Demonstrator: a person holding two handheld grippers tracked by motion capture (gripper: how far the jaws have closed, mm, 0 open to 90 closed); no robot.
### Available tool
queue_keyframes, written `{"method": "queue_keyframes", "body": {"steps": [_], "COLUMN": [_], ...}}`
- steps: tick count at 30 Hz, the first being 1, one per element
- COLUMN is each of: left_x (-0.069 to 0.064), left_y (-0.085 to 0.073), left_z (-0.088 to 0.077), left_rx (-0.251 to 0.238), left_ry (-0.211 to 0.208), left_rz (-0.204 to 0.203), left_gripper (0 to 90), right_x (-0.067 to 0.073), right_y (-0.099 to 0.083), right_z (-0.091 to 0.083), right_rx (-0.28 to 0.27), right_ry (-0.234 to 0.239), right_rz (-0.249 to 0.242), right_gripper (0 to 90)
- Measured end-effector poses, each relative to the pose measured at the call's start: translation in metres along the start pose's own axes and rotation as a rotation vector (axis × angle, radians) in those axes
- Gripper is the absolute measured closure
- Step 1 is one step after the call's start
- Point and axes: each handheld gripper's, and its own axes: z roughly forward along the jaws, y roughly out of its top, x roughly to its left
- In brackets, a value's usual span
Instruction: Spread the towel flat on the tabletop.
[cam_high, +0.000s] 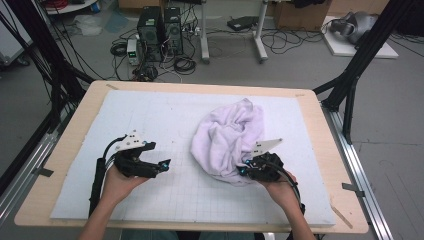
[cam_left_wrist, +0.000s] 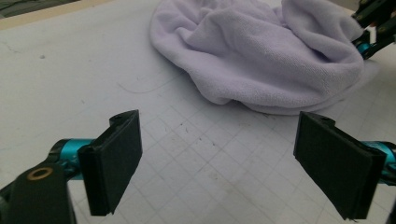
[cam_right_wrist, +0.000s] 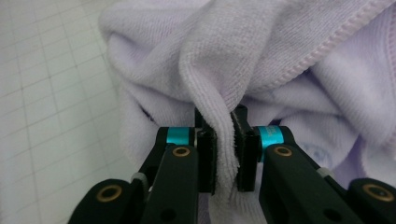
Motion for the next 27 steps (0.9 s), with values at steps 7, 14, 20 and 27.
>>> {"method": "queue_keyframes", "body": {"steps": [7, 14, 20, 27], "left_x": [-0.007, -0.009, -0.009, -0.007], "left_y": [0.006, 0.016, 0.026, 0.031], "left_z": [0.015, 0.039, 0.062, 0.098], "left_rx": [0.001, 0.026, 0.026, 0.088], "left_ry": [-0.037, -0.068, -0.093, -0.142], "left_rz": [0.022, 0.055, 0.057, 0.069], "left_gripper": [29.1, 34.2, 39.2, 46.9], "right_x": [0.016, 0.022, 0.02, -0.006], "right_y": [-0.027, -0.022, 0.023, 0.032], "right_z": [-0.03, -0.051, -0.052, -0.007], "right_rx": [-0.031, -0.117, -0.189, -0.01], "right_ry": [-0.037, -0.054, -0.09, -0.083], "right_rz": [0.034, 0.043, -0.031, -0.033], "right_gripper": [82.2, 52.4, 45.1, 50.0]}}
